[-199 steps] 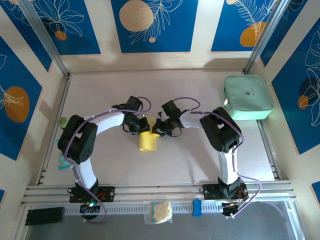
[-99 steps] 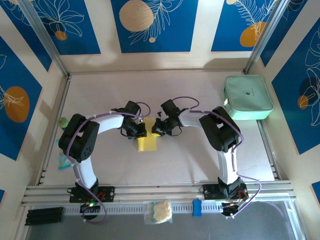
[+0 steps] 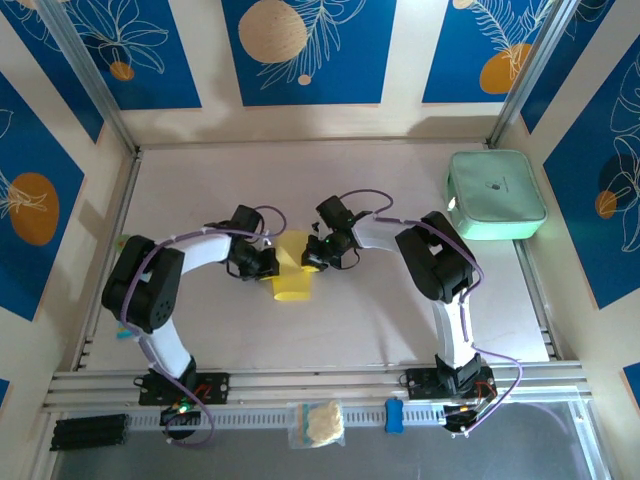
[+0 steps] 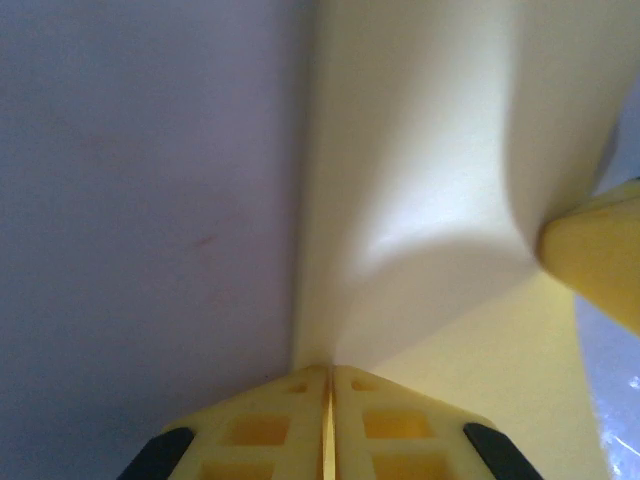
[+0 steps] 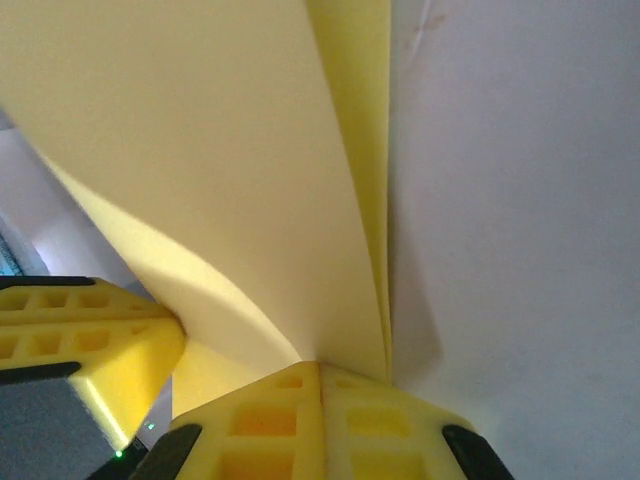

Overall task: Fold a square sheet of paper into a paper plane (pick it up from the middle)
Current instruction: First fold the square sheet of paper in half at the center of the table.

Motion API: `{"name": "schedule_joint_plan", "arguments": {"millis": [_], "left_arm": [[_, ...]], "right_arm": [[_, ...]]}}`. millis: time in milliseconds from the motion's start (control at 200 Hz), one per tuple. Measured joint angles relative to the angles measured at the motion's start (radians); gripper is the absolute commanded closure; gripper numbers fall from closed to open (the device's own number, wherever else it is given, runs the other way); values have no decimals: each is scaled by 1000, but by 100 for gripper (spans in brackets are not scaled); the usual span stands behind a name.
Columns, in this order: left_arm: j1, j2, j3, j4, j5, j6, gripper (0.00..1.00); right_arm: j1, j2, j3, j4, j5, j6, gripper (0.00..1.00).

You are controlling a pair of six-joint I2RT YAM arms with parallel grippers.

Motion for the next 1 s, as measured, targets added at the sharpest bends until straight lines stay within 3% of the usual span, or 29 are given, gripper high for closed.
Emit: {"name": "schedule_joint_plan", "arguments": {"millis": [165,320,545,805,1001], "left_arm": [[15,-70,-23,-40,-18,-4,88],[9,-136,-41,37,40,-79,88],[-31,-71,-41,134,103,-163,88],[-37,-32,-103,113,99,-161,91],[-18,-95,-166,113,83,-116,96]], "right_arm": [[6,1,11,-19,19,-11,100],[8,3,19,-30,25,-15,100],[9,5,24,-39,29,-15,100],[11,6,31,-48,35,-19,100],[12,7,33,-50,37,-23,100]]}}
